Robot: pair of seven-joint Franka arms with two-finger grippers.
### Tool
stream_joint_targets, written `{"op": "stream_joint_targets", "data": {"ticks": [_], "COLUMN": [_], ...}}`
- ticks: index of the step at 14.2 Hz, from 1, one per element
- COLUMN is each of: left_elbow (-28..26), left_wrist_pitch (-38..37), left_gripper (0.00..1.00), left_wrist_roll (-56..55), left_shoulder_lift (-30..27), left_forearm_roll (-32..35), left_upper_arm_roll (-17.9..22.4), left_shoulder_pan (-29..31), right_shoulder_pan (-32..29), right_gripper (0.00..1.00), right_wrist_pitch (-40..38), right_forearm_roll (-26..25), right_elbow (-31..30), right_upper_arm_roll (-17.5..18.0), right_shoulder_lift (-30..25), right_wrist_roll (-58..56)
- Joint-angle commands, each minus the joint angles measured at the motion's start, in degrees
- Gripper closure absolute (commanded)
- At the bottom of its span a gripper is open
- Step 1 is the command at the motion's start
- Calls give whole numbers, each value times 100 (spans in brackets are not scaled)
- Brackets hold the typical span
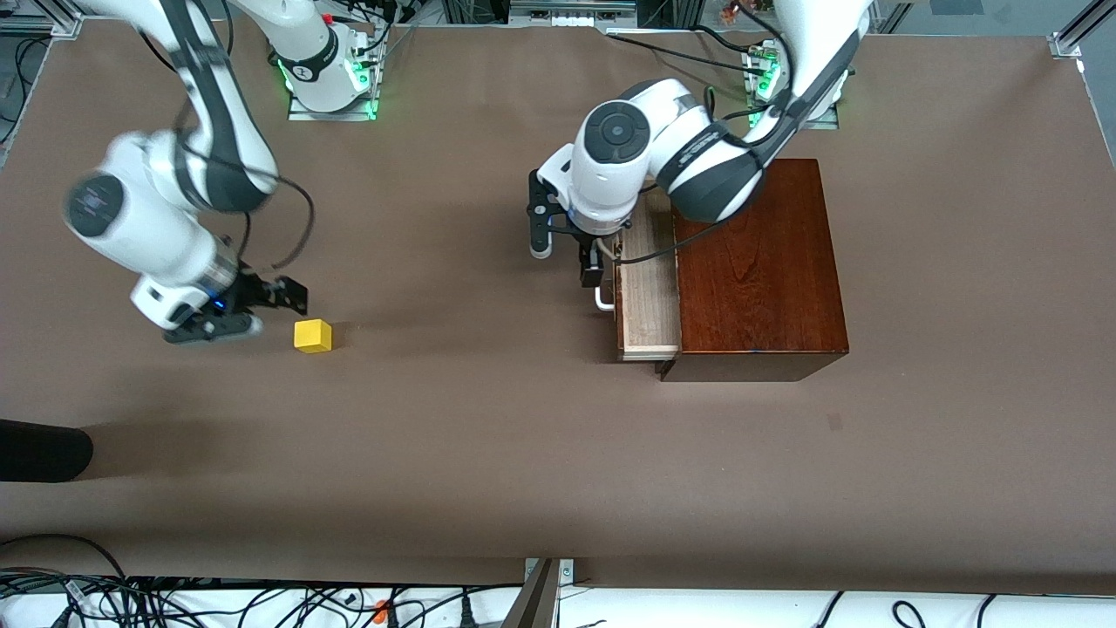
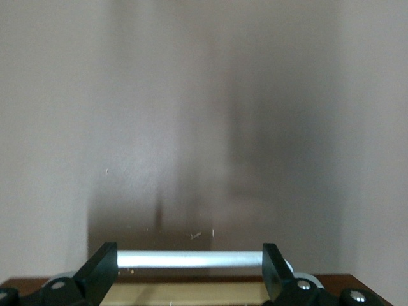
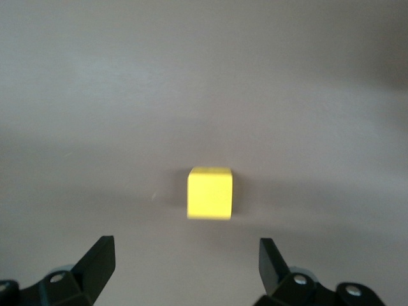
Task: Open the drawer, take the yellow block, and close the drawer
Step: 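Push the drawer handle with the left gripper to close the drawer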
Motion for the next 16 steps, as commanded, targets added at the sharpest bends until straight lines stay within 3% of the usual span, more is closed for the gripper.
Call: {"op": "stream_joint_targets", "data": {"ticks": [1,5,7,9,13,16], "left_elbow": [124,-122,-254,-403,-553,-544], "left_wrist_pitch": [197,400,400,391,190,-48], "left_gripper": [0,0,0,0,0,0], "left_wrist_roll": [130,122,165,218,419,823], "left_shoulder_lift": [262,307,281,272,237,131], "left_forearm_roll": [228,333,342,482,614,614], "left_upper_arm_roll": [-25,-25,-16,-16,-16,-34], "left_shoulder_pan": [-103,-77,-42,-7,73,353], "right_shoulder_pan": [-55,-55,-55,-64,-73,-73], "right_gripper": [0,0,0,0,0,0], "right_wrist_pitch": [-1373,-2457,-2617,-2617,-3293,-3461], "right_forearm_roll": [-81,-169,-415,-520,-583,-582], "right_elbow": [627,867,876,893,1787,1965], "right_upper_arm_roll": [32,5,-56,-74,-109,-109], "right_shoulder_lift": [-403,-1166,-1361,-1344,-1028,-957], "right_wrist_roll": [-68,-130,-130,-121,-112,-138]}}
